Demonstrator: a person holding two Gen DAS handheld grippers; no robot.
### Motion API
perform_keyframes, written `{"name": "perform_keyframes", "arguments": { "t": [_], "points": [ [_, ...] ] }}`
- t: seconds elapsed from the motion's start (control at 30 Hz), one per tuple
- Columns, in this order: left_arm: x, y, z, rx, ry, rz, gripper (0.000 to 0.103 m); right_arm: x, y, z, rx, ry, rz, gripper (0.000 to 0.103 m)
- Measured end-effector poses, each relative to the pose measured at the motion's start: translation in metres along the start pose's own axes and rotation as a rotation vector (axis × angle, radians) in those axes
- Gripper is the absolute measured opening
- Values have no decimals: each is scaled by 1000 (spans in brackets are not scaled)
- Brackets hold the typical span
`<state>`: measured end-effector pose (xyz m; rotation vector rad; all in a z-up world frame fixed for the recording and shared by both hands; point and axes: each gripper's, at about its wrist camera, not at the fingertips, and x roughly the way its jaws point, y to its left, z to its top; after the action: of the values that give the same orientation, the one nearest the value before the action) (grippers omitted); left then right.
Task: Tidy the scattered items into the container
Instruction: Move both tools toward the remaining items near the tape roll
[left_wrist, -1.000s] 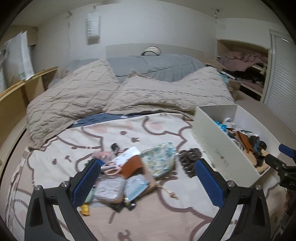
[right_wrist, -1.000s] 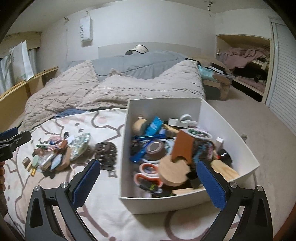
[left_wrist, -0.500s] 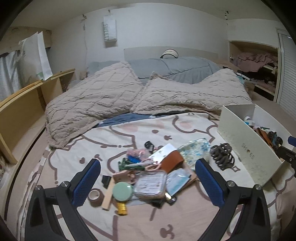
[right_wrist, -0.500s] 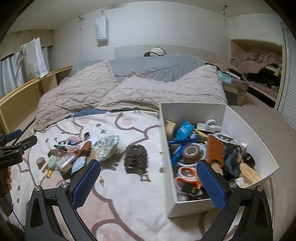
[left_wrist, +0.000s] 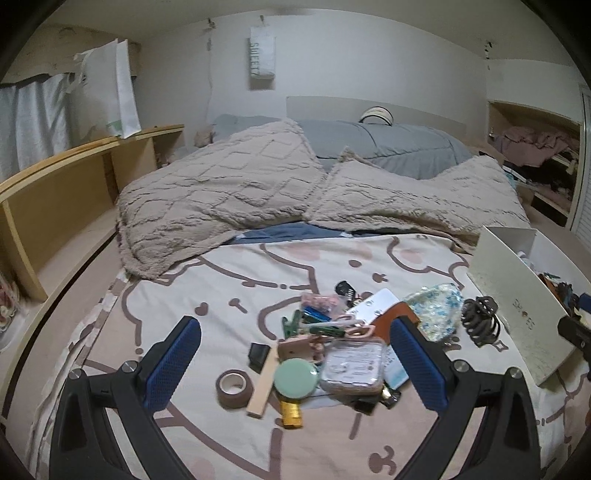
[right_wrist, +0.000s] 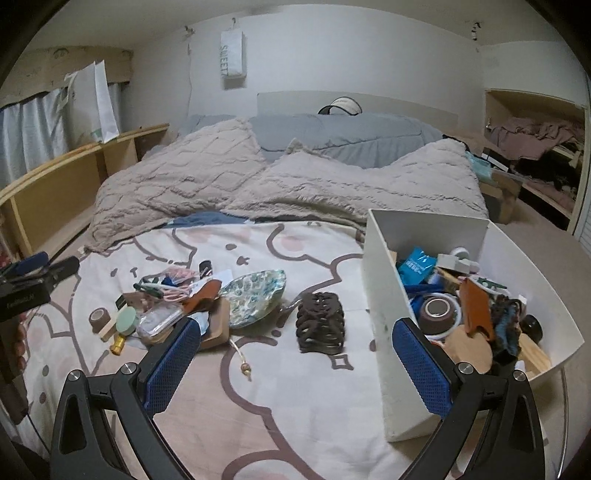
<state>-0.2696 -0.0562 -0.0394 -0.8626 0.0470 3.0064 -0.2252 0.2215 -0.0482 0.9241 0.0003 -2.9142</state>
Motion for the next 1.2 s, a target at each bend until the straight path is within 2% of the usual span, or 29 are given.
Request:
{"name": "perform_keyframes", "arguments": {
  "t": [0.17,0.43,0.77,0.83,0.87,1.0,1.13,1.2],
  "points": [
    [8,14,-4,-18,14,18,103,15,16,-4,-24,40,36,103],
    [33,40,-18,-45,76,66,103,34,53,-11,-93,57,97,103],
    [61,82,-37,-148,152,102,103,67,97,-10,-100,117,215,103],
    [65,89,-40,-170,165,104,103,74,106,-9,-104,128,234,94],
    [66,92,-41,-180,172,107,103,78,110,-8,-106,138,239,85],
    [72,104,-46,-222,192,121,103,95,124,-5,-92,167,262,70],
    [75,111,-50,-250,212,125,100,115,139,-1,-104,188,252,67],
    [77,115,-52,-265,223,126,99,128,145,1,-110,209,239,62]
  ]
}}
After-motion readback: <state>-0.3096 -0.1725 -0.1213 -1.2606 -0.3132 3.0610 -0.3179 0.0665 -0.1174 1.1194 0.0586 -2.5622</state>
